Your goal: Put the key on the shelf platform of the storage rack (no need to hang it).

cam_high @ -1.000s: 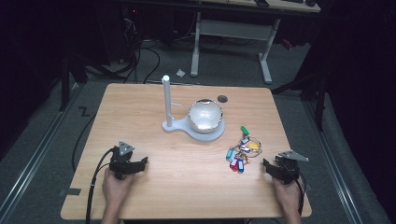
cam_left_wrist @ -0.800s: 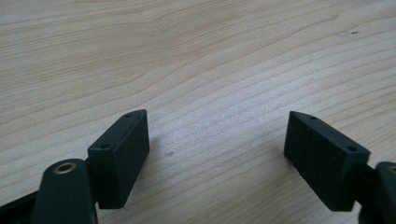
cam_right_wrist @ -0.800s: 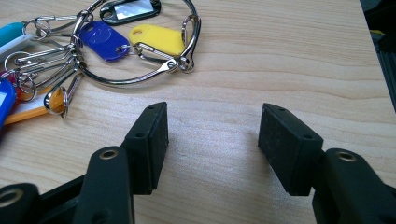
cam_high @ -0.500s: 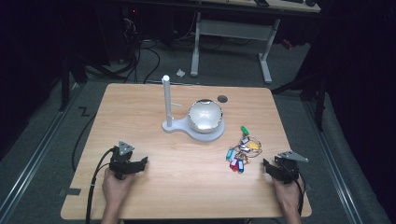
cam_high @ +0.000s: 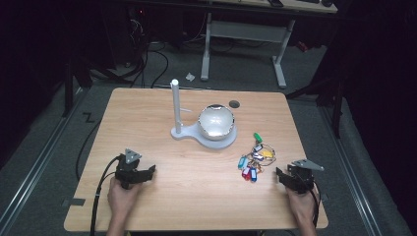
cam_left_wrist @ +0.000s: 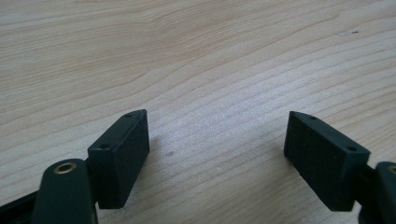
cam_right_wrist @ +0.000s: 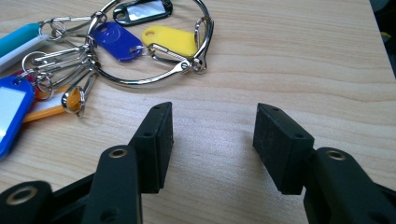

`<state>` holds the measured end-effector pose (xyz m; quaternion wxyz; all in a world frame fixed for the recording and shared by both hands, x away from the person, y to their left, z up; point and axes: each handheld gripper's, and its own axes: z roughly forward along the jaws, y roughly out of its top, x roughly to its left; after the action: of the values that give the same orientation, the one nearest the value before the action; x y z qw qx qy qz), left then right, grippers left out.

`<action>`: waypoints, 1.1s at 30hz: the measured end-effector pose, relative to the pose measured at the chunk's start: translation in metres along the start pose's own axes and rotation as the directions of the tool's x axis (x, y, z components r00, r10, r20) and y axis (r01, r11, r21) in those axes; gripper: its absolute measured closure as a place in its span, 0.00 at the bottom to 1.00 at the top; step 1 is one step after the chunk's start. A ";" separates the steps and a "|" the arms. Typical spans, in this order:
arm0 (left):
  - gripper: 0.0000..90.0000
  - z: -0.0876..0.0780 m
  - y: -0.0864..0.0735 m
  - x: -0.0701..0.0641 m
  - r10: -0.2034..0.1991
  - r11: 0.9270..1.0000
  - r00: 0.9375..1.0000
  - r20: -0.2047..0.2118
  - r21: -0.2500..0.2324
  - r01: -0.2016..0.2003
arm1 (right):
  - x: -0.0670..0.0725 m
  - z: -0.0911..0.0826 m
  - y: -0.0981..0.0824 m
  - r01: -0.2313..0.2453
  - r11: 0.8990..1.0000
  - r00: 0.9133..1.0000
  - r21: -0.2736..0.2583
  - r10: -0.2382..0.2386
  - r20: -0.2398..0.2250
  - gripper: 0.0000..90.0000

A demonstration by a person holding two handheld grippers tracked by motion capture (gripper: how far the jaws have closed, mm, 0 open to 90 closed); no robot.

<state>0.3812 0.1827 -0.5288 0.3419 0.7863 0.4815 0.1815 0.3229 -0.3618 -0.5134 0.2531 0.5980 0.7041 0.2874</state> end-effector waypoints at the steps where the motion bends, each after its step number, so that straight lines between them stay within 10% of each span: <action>1: 0.25 0.000 0.000 0.000 0.000 1.000 1.000 0.000 0.000 0.000 | 0.000 0.000 0.000 0.000 1.000 1.000 0.000 0.000 0.000 0.54; 33: 0.25 0.000 0.000 0.000 0.000 1.000 1.000 0.000 0.000 0.000 | 0.040 -0.006 0.029 0.105 0.993 0.987 -0.057 -0.111 -0.117 0.55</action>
<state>0.3812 0.1828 -0.5288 0.3421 0.7863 0.4816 0.1813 0.3328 -0.3190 -0.4887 0.2408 0.5339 0.7419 0.3265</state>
